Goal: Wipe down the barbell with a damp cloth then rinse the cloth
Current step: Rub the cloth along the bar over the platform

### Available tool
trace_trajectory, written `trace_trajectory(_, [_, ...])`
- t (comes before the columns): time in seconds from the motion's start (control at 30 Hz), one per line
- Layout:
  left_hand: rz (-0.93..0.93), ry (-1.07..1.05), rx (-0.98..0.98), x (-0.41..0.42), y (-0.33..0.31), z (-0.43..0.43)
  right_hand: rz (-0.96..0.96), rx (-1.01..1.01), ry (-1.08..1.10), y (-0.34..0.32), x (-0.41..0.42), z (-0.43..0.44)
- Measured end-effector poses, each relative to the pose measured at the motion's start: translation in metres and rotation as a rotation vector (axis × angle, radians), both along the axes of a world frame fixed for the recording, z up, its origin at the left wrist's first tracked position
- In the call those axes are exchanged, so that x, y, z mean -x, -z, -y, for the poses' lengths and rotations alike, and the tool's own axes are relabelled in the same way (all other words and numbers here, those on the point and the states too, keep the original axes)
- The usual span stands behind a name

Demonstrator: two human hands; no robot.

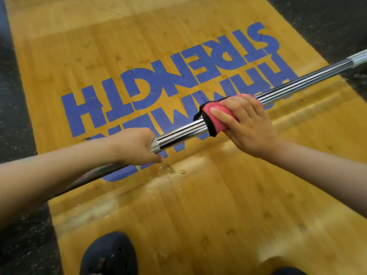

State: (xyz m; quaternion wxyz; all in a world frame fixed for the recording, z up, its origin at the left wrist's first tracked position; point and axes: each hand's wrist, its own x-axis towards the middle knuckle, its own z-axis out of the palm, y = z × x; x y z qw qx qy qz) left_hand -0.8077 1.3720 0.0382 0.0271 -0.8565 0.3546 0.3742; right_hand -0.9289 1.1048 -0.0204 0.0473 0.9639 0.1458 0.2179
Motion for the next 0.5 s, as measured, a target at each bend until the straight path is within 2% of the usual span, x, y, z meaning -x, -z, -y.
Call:
trace_trajectory(0.07, [-0.369, -0.053, -0.032, -0.016, -0.001, 0.001, -0.028, -0.014, -0.008, -0.002, 0.0, 0.006])
trace_trajectory(0.1, [-0.495, -0.047, -0.041, -0.02, -0.002, 0.002, -0.037, -0.022, -0.007, -0.003, -0.001, 0.006])
trace_trajectory(0.17, [-0.596, -0.023, -0.048, -0.024, -0.004, 0.002, -0.05, -0.043, 0.025, -0.002, -0.001, 0.0])
trace_trajectory(0.27, [-0.423, -0.025, -0.013, -0.018, -0.004, 0.0, -0.05, -0.109, 0.122, 0.001, 0.001, -0.02])
trace_trajectory(0.43, [0.164, 0.009, 0.175, 0.011, -0.012, -0.006, -0.008, -0.153, 0.063, 0.009, -0.007, -0.089])
trace_trajectory(0.5, [0.334, 0.055, 0.235, 0.019, -0.007, -0.011, 0.017, -0.146, 0.037, 0.012, -0.01, -0.12])
